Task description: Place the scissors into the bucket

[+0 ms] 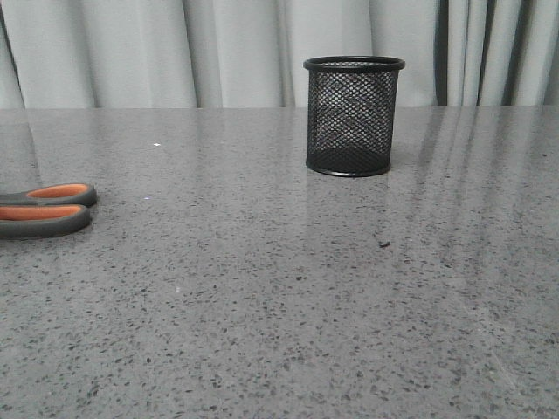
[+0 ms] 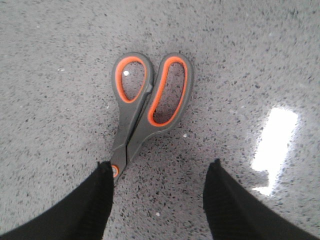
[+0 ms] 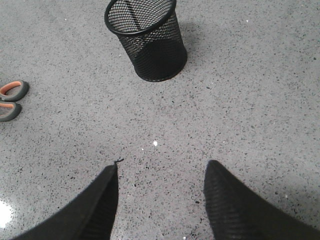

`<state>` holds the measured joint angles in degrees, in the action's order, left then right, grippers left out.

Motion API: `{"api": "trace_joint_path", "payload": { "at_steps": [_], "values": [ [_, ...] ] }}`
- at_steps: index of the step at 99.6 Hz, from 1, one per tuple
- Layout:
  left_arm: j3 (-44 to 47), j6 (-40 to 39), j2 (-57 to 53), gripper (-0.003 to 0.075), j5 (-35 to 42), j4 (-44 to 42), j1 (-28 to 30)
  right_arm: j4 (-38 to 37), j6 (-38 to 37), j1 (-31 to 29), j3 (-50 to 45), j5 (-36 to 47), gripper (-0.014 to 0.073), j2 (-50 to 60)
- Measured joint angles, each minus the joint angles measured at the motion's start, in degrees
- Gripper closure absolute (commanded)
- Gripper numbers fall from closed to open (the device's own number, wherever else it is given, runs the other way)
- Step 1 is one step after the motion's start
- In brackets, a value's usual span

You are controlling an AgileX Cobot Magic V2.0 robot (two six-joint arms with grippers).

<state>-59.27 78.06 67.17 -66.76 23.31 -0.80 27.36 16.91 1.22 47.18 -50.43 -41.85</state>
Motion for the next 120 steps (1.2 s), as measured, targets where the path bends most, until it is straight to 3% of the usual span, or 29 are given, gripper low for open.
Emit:
{"api": "trace_joint_path", "payload": {
  "at_steps": [22, 52, 82, 120],
  "values": [
    [0.0, 3.4, 6.9, 0.0352, 3.4, -0.3, -2.4, 0.0, 0.4, 0.0, 0.0, -0.1, 0.0246, -0.1],
    [-1.8, 3.7, 14.8, 0.0352, 5.0, -7.0, -3.8, -0.1, 0.5, 0.0, 0.0, -0.1, 0.0246, -0.4],
    [-11.1, 4.2, 21.8, 0.0352, -2.4, -8.7, -4.0, -0.2, 0.5, 0.0, 0.0, -0.1, 0.0246, -0.4],
    [-12.7, 6.1, 26.6, 0.0352, -3.0, -11.0, -7.2, -0.3, 1.2, 0.0, 0.0, -0.2, 0.0246, -0.4]
  ]
}}
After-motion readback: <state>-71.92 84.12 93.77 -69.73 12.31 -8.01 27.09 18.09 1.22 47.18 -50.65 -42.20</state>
